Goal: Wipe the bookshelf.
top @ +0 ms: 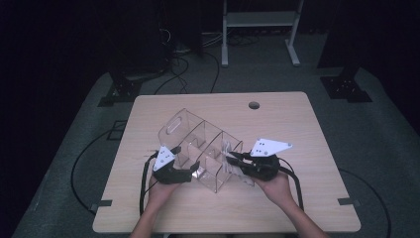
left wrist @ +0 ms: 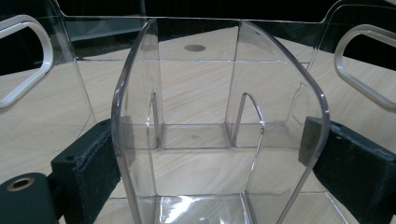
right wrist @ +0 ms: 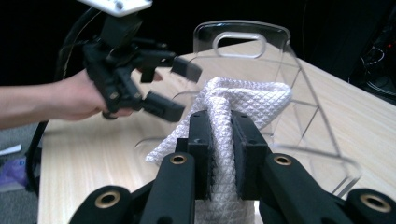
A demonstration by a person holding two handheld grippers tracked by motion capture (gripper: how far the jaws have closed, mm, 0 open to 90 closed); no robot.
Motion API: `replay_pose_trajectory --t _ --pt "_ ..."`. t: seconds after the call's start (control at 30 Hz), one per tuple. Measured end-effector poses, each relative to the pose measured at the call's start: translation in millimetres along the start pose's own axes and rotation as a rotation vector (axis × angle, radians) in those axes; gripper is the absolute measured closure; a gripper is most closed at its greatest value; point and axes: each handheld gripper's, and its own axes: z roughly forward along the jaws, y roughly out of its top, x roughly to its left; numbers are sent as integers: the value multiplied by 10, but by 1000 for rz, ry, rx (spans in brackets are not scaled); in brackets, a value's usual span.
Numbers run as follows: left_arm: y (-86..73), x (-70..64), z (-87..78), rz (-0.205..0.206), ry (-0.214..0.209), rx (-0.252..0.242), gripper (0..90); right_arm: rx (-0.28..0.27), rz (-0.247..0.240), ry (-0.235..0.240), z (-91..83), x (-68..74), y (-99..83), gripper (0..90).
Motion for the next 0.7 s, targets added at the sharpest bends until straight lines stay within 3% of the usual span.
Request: replay_pose_trajectory --t 0.27,0.5,0.7 --pt "6 -23 35 -10 13 -4 71 38 34 7 -6 51 -247 789" --pt "8 -24 54 -10 13 -6 64 64 114 34 91 41 -518 788" --pt "12 -36 60 1 -36 -5 29 74 130 28 147 17 -596 787"
